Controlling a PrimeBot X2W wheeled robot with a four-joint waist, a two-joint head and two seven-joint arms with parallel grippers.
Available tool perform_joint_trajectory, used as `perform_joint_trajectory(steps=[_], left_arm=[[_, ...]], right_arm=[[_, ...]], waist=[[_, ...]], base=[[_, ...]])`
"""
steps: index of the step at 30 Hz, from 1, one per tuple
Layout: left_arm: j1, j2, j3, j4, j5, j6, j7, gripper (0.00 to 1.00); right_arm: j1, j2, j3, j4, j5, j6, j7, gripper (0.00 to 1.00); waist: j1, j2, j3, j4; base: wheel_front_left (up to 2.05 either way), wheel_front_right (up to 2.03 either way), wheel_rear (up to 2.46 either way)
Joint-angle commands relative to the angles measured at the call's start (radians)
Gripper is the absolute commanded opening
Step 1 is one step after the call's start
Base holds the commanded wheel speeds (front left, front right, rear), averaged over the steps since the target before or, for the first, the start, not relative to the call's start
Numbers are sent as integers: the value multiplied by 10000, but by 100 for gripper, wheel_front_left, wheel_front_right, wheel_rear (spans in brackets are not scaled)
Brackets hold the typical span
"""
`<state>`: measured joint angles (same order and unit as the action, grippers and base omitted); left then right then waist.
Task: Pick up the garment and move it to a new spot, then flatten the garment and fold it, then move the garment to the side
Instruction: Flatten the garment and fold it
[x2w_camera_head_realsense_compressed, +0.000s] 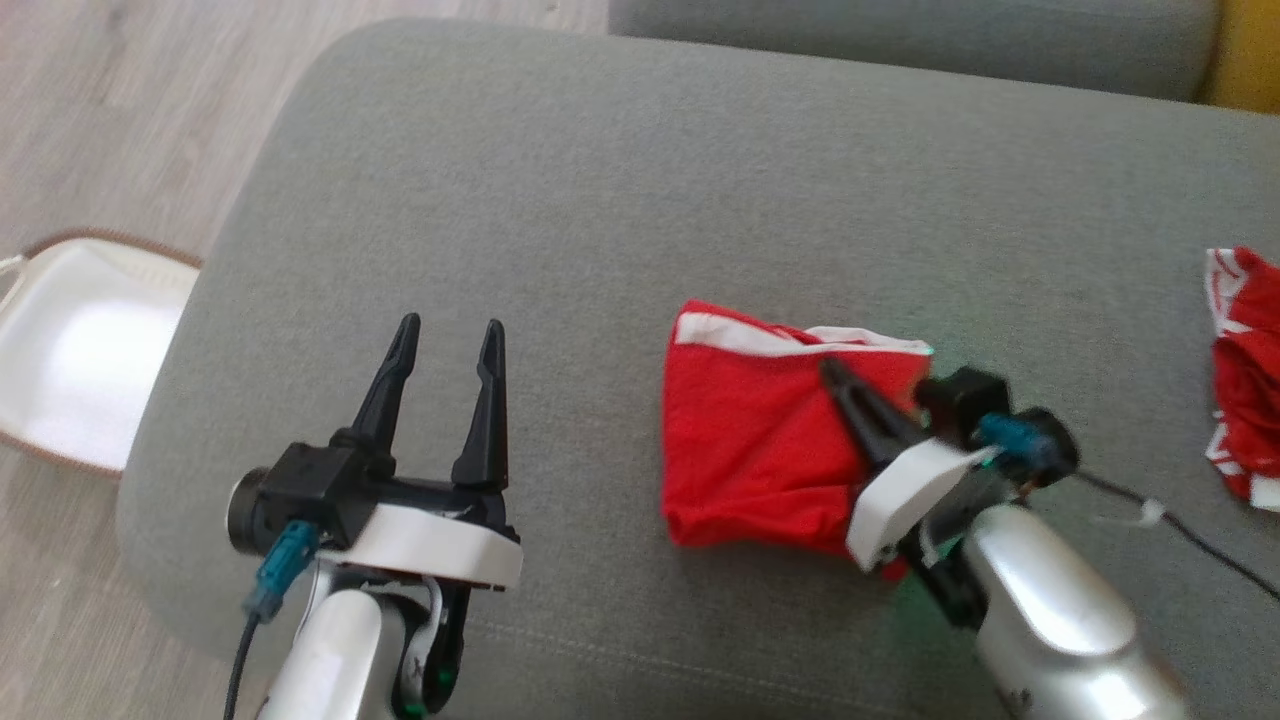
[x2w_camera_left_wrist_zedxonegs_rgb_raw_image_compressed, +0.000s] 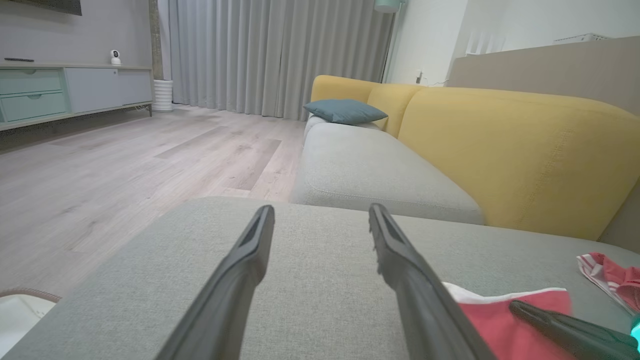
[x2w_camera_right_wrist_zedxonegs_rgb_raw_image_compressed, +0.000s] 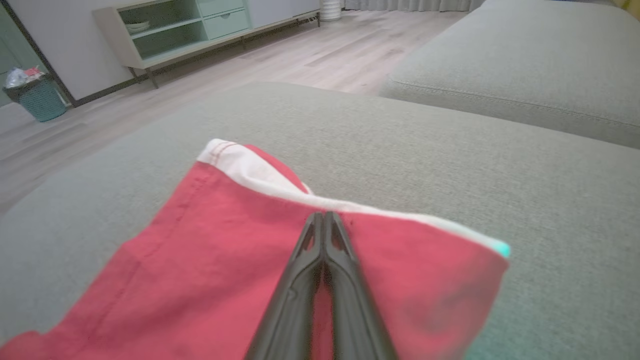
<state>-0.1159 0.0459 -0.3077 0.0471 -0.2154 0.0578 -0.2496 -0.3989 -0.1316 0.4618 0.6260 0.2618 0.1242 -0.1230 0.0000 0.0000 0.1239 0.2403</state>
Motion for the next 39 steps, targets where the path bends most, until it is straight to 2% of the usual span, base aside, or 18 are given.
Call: perform_joint_trajectory(steps=[1,6,10,15,20,24,32,35,39], left_arm=[[-532,43,300,-394,-75,29,-122,100],[-605,43,264,-429,-113,80,-122,100],[-603,43,279,-420,-103,125,-122,100],[-612,43,324,-415,-78,139,-122,100],[-682,43,268,-441,-96,124,-122,100],[-738,43,186,-424,-31,86,-122,100],[-860,43,168,-443,-37,85,-122,100],[-864,43,216,-422,-18,101,-122,100],[-799,43,362,-343,59,83,-122,100]], right_arm=[[-348,19,32,-135,111,65,-34,0],[-984,-62,-396,1149,134,65,-80,0],[-1322,91,-449,1727,131,65,-458,0],[-1506,444,-11,1524,-91,65,-1132,0],[-1390,691,449,1069,-160,65,-1344,0],[-1384,744,641,1466,-334,65,-1370,0],[-1783,778,739,3110,-504,65,-1381,0],[-1892,786,626,3087,-374,65,-1383,0],[-1815,795,293,2436,-204,65,-1385,0]], waist=[[0,0,160,182],[0,0,325,359],[0,0,353,314],[0,0,389,119],[0,0,528,58],[0,0,667,115],[0,0,929,245],[0,0,912,184],[0,0,677,-72]], base=[[0,0,0],[0,0,0],[0,0,0],[0,0,0],[0,0,0],[0,0,0],[0,0,0],[0,0,0],[0,0,0]])
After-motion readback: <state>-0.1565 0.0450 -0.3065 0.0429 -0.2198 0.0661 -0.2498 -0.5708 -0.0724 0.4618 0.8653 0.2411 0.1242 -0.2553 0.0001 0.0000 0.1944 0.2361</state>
